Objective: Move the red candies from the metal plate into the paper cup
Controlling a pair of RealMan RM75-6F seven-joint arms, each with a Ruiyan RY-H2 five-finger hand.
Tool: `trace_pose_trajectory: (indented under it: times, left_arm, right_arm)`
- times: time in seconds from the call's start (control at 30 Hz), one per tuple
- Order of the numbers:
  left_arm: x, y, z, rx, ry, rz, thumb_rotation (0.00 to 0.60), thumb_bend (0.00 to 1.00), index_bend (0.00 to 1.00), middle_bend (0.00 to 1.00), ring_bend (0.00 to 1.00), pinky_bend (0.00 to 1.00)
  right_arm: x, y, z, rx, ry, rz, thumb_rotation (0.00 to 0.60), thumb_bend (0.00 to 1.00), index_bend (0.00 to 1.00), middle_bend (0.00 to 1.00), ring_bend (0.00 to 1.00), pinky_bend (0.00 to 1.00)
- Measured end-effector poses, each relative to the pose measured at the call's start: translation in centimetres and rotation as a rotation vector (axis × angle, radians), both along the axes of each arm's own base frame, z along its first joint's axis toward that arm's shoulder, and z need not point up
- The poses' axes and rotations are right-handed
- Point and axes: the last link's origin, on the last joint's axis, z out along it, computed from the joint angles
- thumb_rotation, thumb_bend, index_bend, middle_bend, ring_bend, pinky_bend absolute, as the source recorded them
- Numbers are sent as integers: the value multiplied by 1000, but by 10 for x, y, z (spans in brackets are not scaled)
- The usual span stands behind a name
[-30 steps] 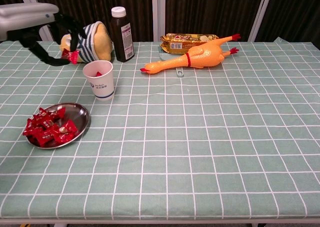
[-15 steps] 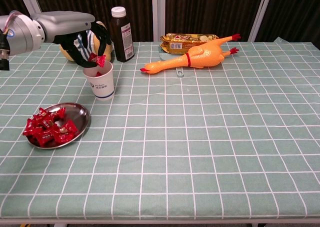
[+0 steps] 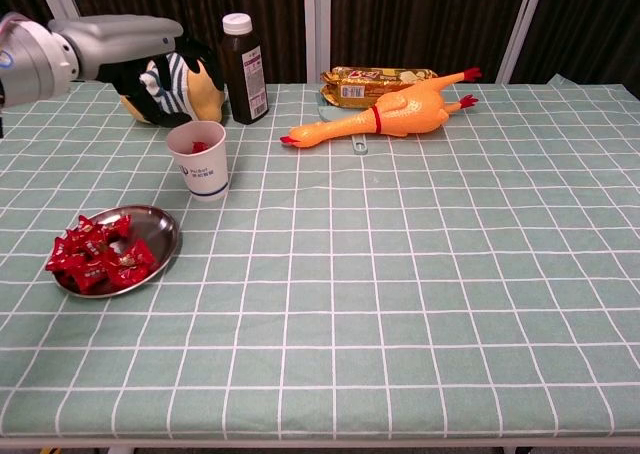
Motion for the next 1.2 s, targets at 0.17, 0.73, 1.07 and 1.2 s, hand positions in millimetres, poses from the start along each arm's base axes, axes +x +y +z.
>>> trace_pose_trajectory:
  times: [0.17,0.73,1.07,1.2]
  left_arm:
    - [-19,-18,28,52,-34,14,600,344,371,301,218,364]
    - [-100,-101,14,-26,65,65,600,270,443,301,218,360]
    - [-98,-103,-12,-59,158,25,600,270,469,301,218,349]
    - [-104,-105,-17,-59,186,52,600,271,469,301,218,348]
  right_arm:
    - [2,0,0,0,0,12,600,22,74,232,45,228]
    - [8,-1,-4,20,-6,47,600,22,74,232,45,235]
    - [9,1,-2,15,-1,42,600,22,74,232,45,237]
    - [10,1,-2,15,2,42,600,22,74,232,45,238]
